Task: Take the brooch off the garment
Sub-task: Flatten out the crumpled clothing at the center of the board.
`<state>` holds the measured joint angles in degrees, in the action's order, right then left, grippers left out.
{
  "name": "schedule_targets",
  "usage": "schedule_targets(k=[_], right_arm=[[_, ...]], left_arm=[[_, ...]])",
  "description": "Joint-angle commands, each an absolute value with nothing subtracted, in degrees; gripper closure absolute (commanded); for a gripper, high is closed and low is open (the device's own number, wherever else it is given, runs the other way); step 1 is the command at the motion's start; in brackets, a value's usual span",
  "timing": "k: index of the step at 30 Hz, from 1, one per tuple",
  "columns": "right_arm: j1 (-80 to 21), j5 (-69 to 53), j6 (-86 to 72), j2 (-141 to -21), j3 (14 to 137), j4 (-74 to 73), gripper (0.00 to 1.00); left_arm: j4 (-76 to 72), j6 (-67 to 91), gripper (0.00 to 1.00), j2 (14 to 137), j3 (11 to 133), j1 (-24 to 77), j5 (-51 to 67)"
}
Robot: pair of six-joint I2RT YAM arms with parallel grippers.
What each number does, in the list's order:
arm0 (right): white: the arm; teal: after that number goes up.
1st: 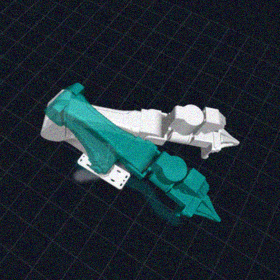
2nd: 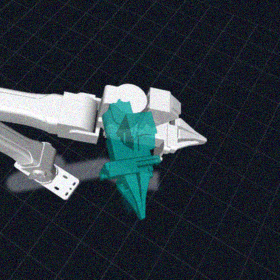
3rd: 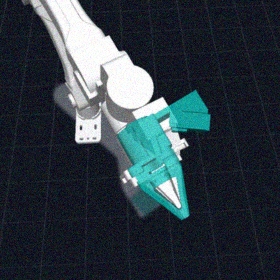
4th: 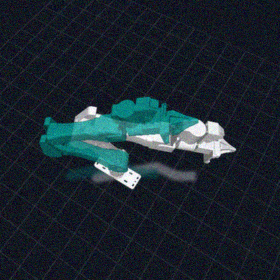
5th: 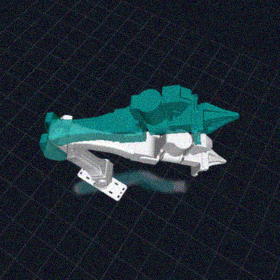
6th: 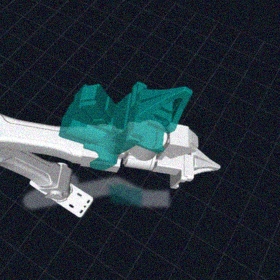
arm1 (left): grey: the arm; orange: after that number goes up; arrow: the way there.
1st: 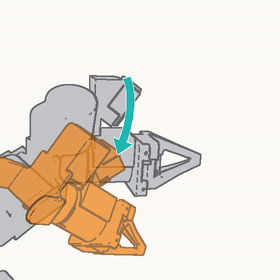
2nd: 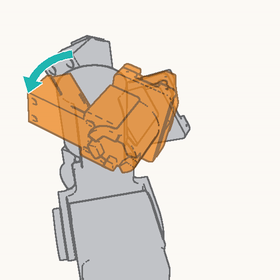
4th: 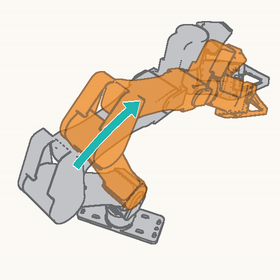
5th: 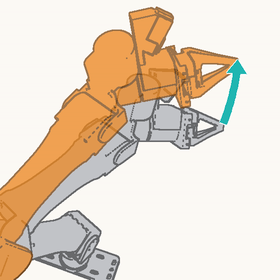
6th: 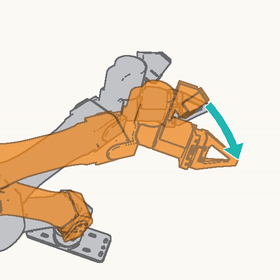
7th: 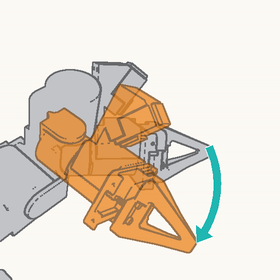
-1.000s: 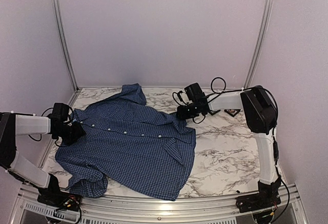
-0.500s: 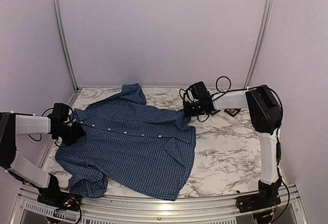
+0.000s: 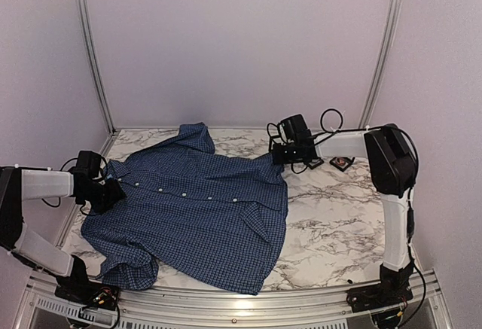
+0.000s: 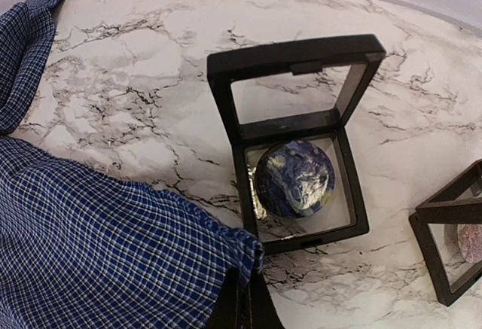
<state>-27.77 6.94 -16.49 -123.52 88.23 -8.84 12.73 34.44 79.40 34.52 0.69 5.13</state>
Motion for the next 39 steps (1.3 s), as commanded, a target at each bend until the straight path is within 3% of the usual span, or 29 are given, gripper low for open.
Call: schedule_targets(k=[1,16,39], right_arm=[[-29.09,5.00,-17.85,-121.90,86.26,-8.77,1.00],[-25.36,-1.47,-23.37,-125.14,82.83,-5.49,1.00],[-18.63,-3.65,-21.20,-137.65,104.17,-12.29,1.00]], left_arm=[[13.55,33.98,0.37,77.91,34.65,0.35,5.44],[13.55,34.15,0.37,77.52,34.74,0.34,5.93],[13.64,34.31,0.37,77.29,35.38,0.31,6.50]])
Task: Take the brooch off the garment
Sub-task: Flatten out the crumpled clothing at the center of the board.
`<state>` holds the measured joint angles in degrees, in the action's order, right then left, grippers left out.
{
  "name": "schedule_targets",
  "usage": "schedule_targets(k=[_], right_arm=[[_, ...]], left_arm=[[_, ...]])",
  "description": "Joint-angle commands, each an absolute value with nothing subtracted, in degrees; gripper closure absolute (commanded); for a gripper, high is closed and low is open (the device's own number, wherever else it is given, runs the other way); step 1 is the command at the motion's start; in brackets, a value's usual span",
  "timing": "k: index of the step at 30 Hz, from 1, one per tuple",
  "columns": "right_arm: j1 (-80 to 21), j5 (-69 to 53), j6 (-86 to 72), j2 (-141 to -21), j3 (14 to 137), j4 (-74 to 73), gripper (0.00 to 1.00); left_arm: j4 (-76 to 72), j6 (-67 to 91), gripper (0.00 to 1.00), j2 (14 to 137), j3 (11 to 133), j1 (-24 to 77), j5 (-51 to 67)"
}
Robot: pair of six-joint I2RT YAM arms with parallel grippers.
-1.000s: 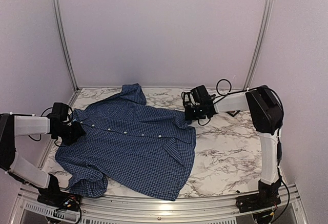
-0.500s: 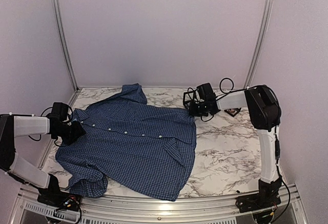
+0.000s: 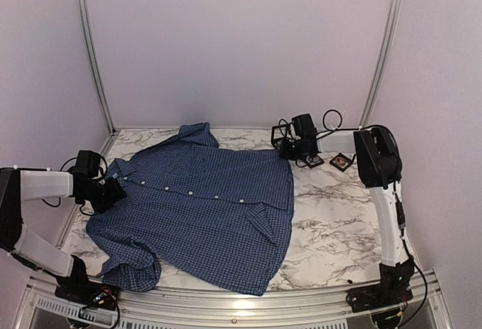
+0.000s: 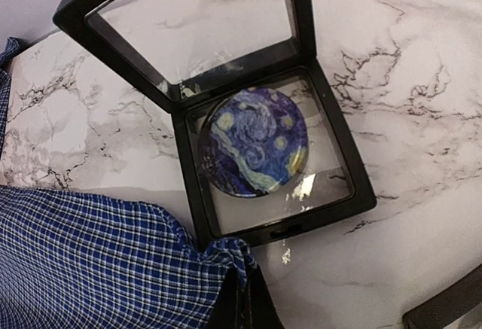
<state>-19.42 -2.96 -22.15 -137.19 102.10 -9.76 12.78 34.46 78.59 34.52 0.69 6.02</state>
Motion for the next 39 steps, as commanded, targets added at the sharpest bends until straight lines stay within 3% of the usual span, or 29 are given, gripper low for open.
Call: schedule_targets(k=[1,5,12,16,21,28,34,39], right_arm=[[-18.63,-4.03,-21.19,-137.11,103.70,-11.98,1.00],[-18.75,-4.39,-20.89,-134.82,103.35,-12.63,0.89],[-22.42,-1.23,-19.11,-126.82,101.27,-15.57,0.59],[-25.76,2.33,-18.77,-121.87,97.66,-16.94,0.52],[-31.38,0.83,-19.77,-113.27,87.55,-15.28,0.54],[-44.28,-3.63,-22.45,-104.96,75.10,-14.78,0.76],[-55.69,-6.21,-27.64,-102.93,68.25,-12.47,0.77],[-57.47,-7.38,-29.58,-104.29,64.69,-10.89,0.77]], left_arm=[[13.61,34.36,0.37,77.13,35.34,0.35,6.49],[13.62,34.36,0.37,76.99,35.36,0.35,6.66],[13.02,34.10,0.37,76.31,35.30,0.35,7.41],[12.97,33.93,0.37,75.45,35.28,0.35,8.09],[13.04,33.97,0.36,73.17,34.73,0.35,9.42],[12.46,35.58,0.36,69.62,32.49,1.91,10.70],[11.64,36.97,0.36,67.91,30.07,2.85,10.42],[10.90,37.51,0.36,67.77,28.90,2.90,10.35]])
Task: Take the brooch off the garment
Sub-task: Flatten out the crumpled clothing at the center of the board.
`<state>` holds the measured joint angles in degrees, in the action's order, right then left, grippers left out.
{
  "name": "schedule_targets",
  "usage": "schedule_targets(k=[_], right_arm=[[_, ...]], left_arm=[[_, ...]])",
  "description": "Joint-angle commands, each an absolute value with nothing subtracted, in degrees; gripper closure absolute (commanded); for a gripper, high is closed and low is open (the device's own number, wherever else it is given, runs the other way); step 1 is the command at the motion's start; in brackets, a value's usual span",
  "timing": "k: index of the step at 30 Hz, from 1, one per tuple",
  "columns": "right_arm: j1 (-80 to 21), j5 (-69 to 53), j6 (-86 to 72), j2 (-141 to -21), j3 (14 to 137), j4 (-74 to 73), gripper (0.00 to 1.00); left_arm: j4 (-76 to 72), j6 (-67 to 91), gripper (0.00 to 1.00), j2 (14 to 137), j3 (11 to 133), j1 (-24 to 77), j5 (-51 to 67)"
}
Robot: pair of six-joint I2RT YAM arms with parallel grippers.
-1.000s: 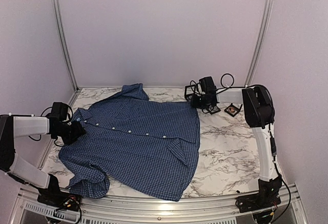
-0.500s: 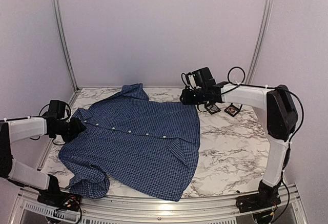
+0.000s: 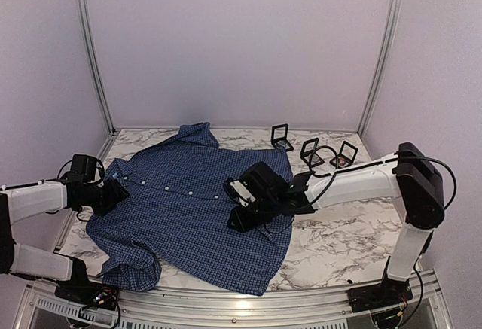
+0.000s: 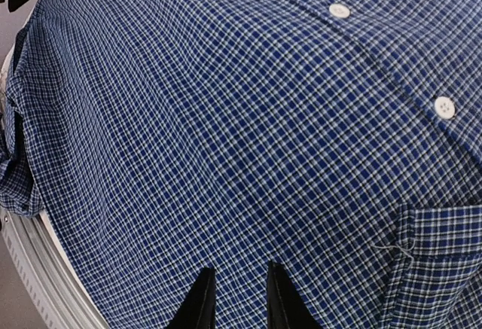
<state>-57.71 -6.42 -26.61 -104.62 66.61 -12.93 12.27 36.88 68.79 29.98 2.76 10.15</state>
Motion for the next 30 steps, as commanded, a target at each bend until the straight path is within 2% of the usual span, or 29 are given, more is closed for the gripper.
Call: schedule_targets(k=[1,10,14,23,27,30], right_arm=[[-57.48,-7.00,-29.80,-104.39,63.96,-10.82,0.77],[-56.06,-0.33,-30.30,-102.84,59.16,-14.01,0.77],[-54.89,4.74,-30.82,-99.36,56.82,-16.22,0.76],[-49.17,8.12,-31.50,-92.34,50.25,-17.27,0.74],[-49.24,9.82,-30.56,-90.91,51.16,-18.61,0.74],[-51.38,9.85,-29.73,-91.61,54.32,-19.45,0.70]], left_arm=[[10.82,37.53,0.36,67.91,28.85,2.90,10.32],[10.64,37.15,0.36,69.52,29.23,2.90,10.11],[10.79,36.83,0.36,70.33,29.83,2.90,10.02],[10.62,36.28,0.36,71.66,30.56,2.90,9.85],[10.68,35.97,0.36,71.78,30.68,2.90,9.84],[10.52,35.86,0.36,72.02,30.70,2.90,9.84]])
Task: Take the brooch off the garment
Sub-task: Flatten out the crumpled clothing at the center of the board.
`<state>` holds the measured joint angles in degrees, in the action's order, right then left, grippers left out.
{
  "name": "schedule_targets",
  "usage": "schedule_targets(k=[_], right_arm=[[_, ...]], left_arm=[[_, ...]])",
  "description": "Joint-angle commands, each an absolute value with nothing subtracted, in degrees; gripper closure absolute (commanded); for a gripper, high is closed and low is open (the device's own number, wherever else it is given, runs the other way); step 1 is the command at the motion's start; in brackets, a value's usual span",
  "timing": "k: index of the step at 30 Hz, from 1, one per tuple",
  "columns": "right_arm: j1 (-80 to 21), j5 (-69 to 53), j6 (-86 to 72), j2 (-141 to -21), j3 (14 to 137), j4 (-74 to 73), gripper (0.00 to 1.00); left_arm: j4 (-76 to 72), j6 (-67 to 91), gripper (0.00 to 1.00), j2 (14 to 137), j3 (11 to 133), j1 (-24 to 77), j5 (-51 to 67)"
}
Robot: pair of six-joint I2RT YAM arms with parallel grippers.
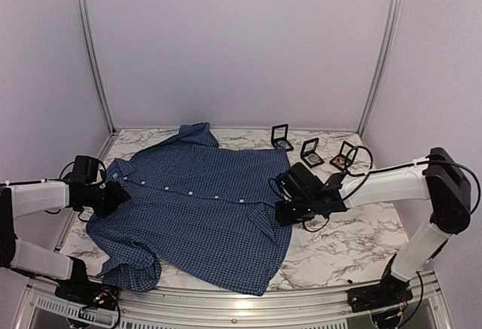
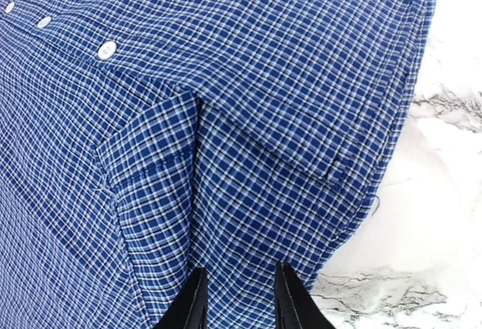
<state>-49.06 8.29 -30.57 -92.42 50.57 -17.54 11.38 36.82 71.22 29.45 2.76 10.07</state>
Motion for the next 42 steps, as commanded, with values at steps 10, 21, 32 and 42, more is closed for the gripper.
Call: schedule_targets(k=[10,21,32,42], right_arm=[[-58.71,13.12,-26.66,-106.98,69.66,-21.61,0.69],[-58.54,18.58,-25.67,-112.32,71.40,-23.89,0.68],[-58.45,25.89,-26.53,-111.88,70.31,-27.80,0.66],[-58.18,28.85,-26.48,-109.72,69.53,-30.14,0.57]], left_arm=[[10.20,35.85,0.36,72.50,31.08,2.90,9.97],[10.75,35.57,0.36,72.93,31.05,2.90,9.75],[9.91,35.81,0.36,74.81,31.00,2.81,10.05],[9.93,35.60,0.36,75.32,31.30,2.77,10.02]])
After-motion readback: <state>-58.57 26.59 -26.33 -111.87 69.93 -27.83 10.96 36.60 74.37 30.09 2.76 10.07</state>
